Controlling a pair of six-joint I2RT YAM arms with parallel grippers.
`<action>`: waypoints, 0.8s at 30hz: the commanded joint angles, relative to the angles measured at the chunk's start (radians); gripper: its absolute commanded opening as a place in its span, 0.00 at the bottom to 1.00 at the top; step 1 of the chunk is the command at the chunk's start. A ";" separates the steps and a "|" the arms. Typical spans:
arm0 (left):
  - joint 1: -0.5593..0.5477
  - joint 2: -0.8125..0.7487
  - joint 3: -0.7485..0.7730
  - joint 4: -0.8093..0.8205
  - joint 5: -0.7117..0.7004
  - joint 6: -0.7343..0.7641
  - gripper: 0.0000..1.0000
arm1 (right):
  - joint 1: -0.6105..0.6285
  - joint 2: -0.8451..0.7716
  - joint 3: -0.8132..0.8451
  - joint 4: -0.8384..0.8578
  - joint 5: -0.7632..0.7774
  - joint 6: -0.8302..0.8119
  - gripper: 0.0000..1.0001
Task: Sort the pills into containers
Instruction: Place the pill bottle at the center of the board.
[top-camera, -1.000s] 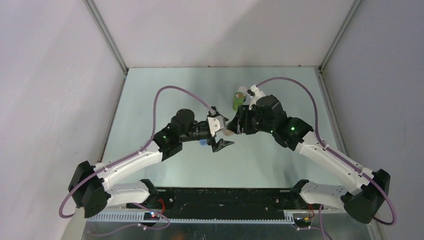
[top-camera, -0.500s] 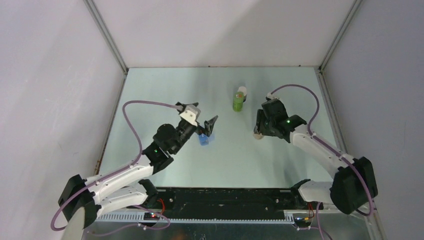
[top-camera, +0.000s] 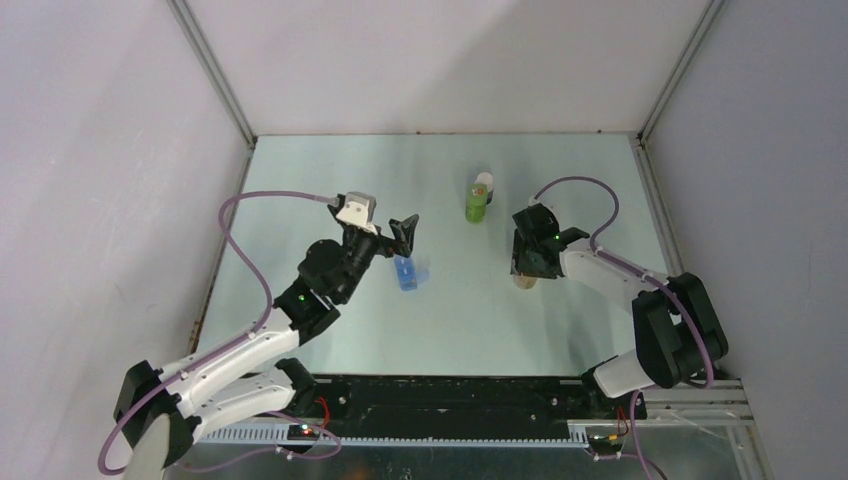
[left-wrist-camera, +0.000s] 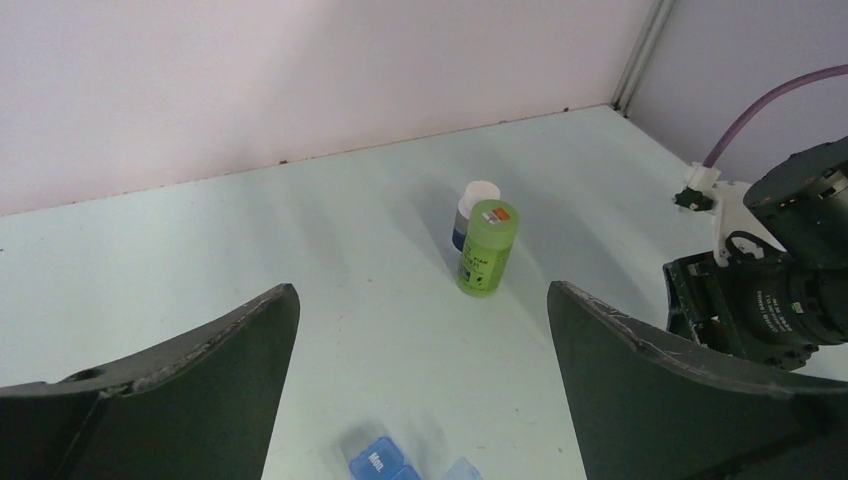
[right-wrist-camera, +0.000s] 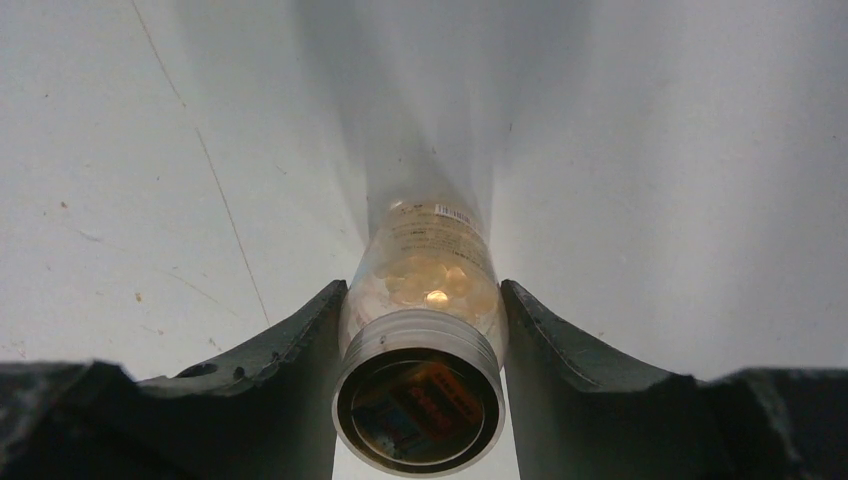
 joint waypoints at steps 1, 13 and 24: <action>0.015 -0.004 0.042 -0.015 -0.037 -0.045 0.99 | -0.009 0.035 0.001 0.048 0.054 0.013 0.42; 0.069 0.000 0.079 -0.123 -0.031 -0.176 0.99 | -0.009 -0.180 0.033 0.001 -0.019 -0.030 0.92; 0.138 -0.092 0.067 -0.386 -0.013 -0.457 0.99 | 0.137 -0.373 0.087 0.025 -0.173 0.101 0.79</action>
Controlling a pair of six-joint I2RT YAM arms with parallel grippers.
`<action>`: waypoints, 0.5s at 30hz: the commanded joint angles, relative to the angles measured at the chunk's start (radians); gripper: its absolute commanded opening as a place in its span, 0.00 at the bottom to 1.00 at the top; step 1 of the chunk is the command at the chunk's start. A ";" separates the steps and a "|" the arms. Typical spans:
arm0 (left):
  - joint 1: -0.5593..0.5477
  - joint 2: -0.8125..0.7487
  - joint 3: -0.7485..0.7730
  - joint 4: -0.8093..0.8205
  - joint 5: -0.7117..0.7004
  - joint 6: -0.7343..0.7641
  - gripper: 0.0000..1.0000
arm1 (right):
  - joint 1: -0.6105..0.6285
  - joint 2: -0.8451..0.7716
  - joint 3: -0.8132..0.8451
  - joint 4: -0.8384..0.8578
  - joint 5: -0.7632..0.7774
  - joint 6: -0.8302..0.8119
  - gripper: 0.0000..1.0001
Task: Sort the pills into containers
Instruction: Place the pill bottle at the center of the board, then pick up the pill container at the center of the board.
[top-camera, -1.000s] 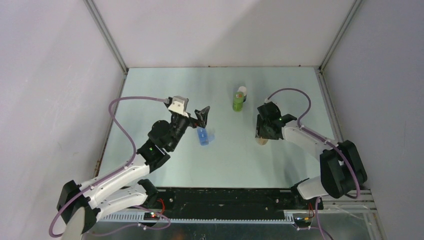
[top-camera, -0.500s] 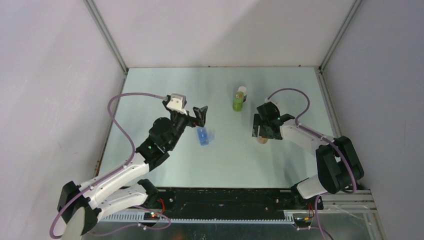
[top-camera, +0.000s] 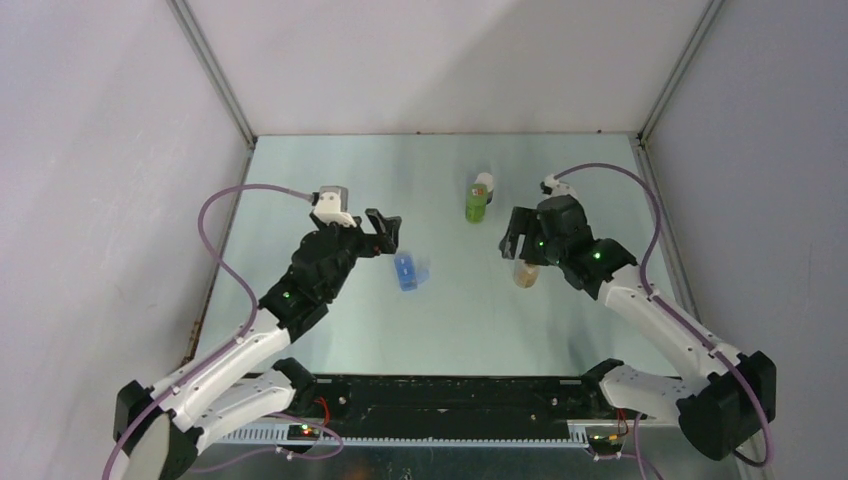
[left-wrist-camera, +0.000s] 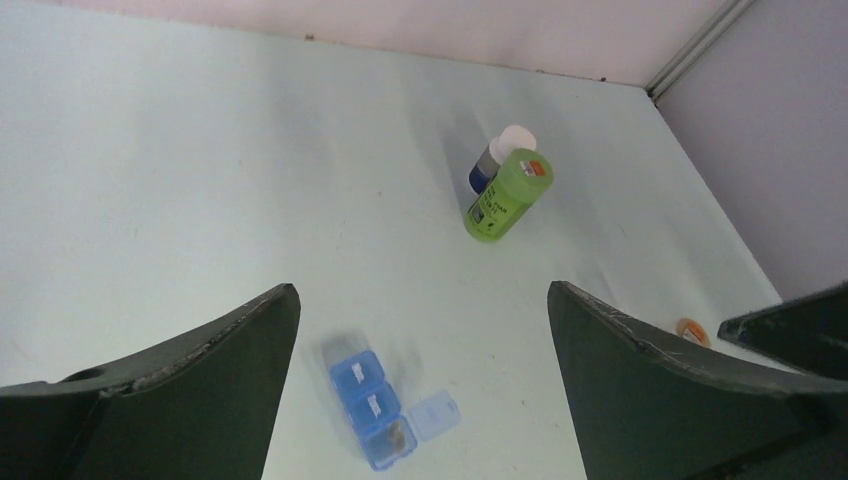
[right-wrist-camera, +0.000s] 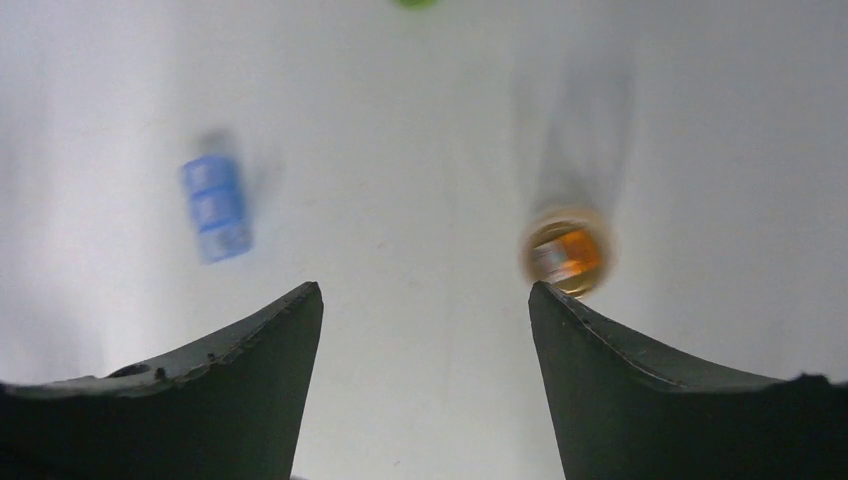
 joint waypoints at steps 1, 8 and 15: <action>0.036 -0.074 0.017 -0.143 0.007 -0.181 0.99 | 0.134 -0.024 0.033 0.059 -0.073 0.107 0.78; 0.094 -0.127 -0.059 -0.211 0.097 -0.324 0.99 | 0.319 0.163 0.039 0.293 -0.009 0.311 0.80; 0.153 -0.108 -0.111 -0.171 0.169 -0.370 0.99 | 0.356 0.429 0.073 0.493 0.003 0.324 0.77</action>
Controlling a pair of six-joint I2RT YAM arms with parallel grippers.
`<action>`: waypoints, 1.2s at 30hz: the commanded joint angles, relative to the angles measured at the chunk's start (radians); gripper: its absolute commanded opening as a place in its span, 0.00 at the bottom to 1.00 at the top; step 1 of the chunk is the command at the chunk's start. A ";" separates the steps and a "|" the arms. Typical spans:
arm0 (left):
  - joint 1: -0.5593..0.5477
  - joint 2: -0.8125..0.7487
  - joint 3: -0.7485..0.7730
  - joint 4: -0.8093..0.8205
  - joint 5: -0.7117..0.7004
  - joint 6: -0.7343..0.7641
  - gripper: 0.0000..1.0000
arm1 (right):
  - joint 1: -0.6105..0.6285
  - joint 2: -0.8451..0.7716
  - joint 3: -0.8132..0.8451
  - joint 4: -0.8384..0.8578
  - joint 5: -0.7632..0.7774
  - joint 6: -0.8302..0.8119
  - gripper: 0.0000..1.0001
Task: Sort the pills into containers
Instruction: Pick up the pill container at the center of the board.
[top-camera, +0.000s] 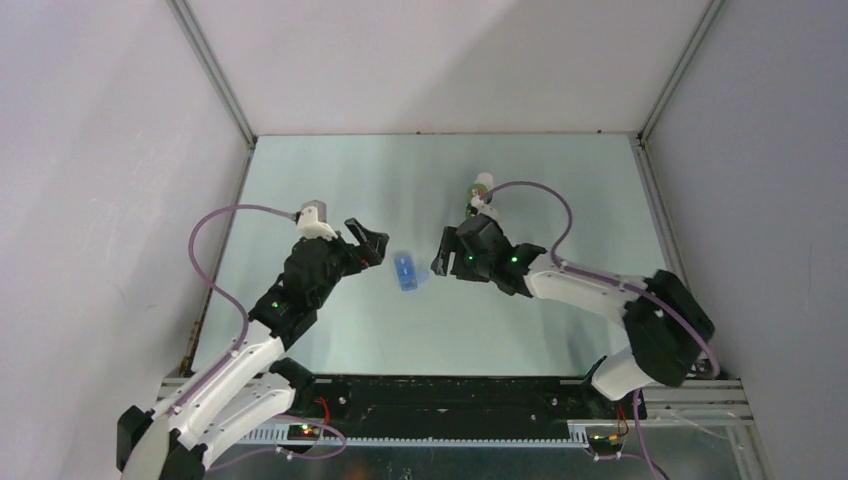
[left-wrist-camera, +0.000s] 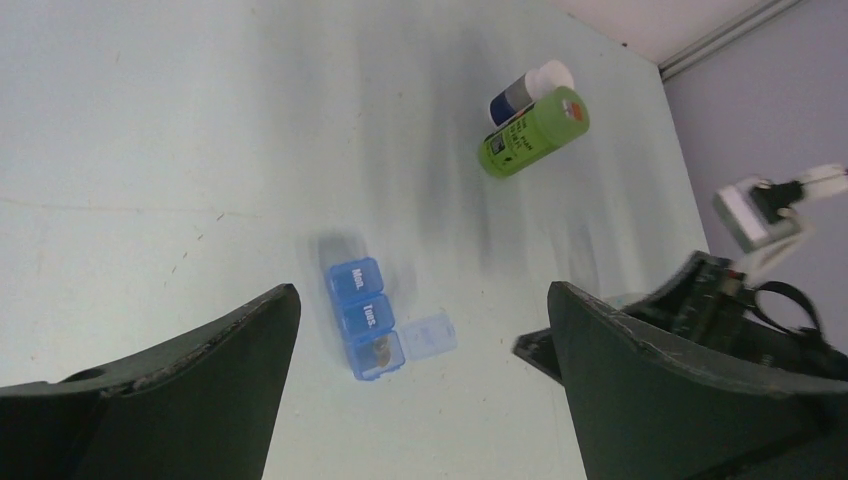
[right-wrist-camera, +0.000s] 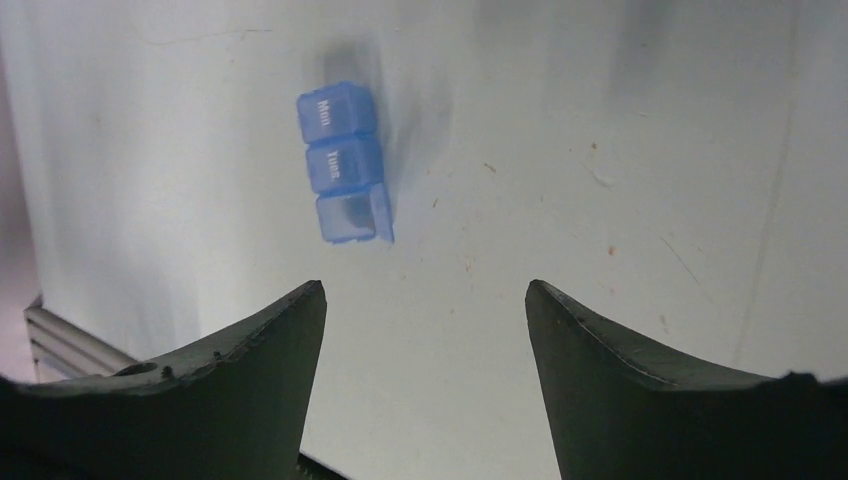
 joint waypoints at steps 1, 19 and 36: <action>0.031 0.015 -0.030 0.052 0.049 -0.071 0.99 | 0.024 0.109 0.062 0.194 0.006 0.015 0.76; 0.109 0.103 -0.166 0.220 0.127 -0.264 0.94 | 0.034 0.316 0.071 0.358 -0.069 -0.007 0.46; 0.122 0.173 -0.194 0.271 0.184 -0.288 0.91 | 0.029 0.344 0.070 0.367 -0.114 -0.008 0.26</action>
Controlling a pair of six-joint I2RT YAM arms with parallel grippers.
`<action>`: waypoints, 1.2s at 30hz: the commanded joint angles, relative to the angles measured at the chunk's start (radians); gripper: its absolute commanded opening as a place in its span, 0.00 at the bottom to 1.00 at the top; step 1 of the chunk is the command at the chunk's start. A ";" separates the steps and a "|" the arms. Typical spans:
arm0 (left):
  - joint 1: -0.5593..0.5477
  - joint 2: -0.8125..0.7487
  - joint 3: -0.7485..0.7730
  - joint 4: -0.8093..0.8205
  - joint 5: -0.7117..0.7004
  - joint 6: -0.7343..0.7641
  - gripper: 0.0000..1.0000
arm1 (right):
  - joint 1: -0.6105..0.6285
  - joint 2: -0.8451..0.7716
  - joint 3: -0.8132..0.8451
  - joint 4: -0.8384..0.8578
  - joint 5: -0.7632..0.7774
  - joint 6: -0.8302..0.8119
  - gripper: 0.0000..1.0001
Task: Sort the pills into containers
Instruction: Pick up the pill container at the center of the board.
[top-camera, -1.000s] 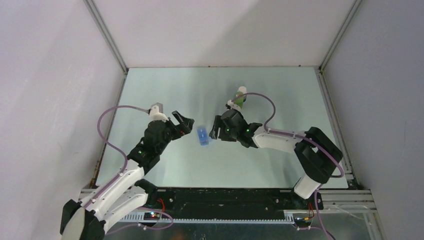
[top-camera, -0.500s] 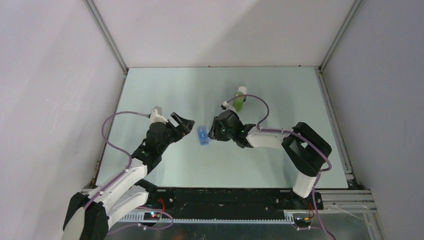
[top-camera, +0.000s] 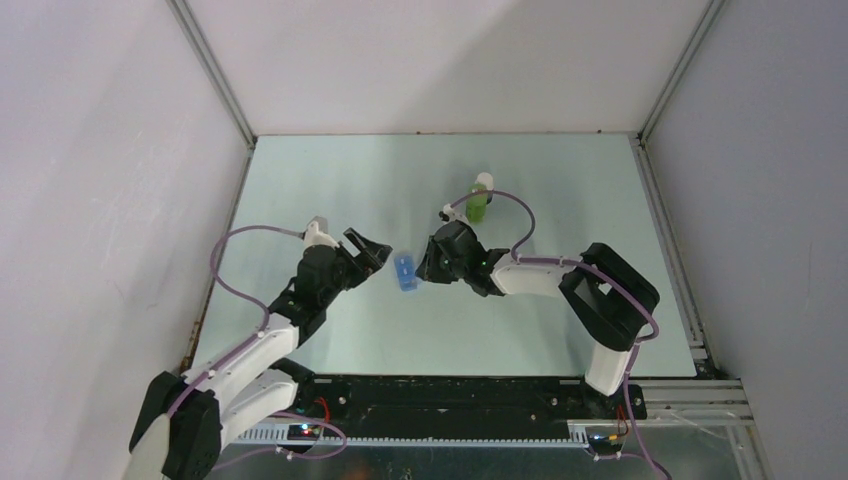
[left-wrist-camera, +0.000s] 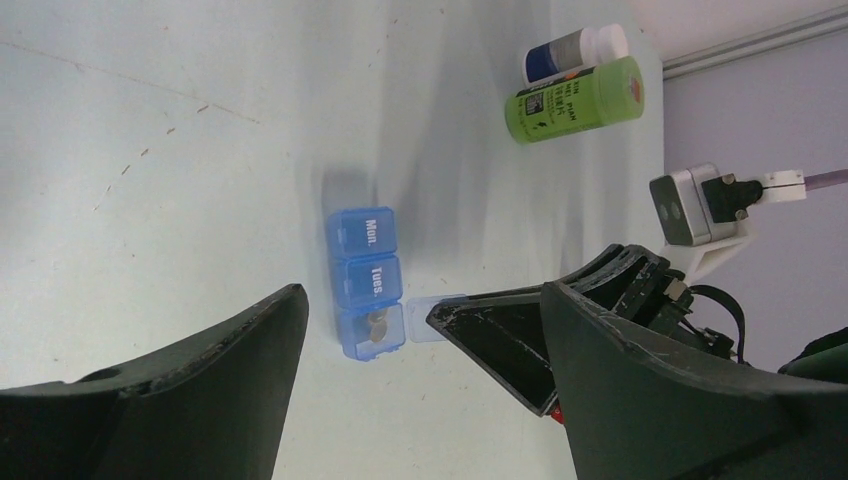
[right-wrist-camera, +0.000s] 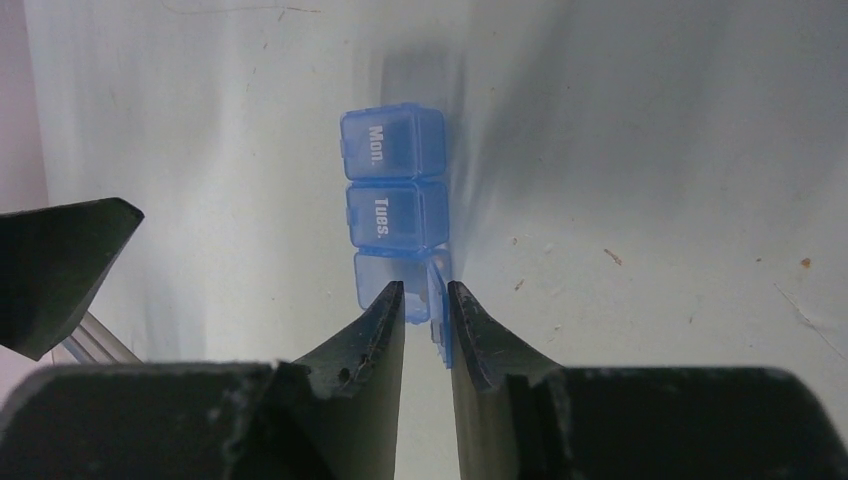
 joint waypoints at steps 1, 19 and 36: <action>0.011 0.013 -0.013 0.050 0.024 -0.020 0.91 | -0.003 0.018 0.034 0.022 -0.007 -0.006 0.25; 0.019 0.037 -0.028 0.084 0.050 -0.038 0.90 | -0.027 0.033 0.034 0.014 -0.080 -0.007 0.26; 0.022 0.050 -0.028 0.086 0.056 -0.038 0.89 | -0.045 0.024 0.022 0.046 -0.121 0.010 0.02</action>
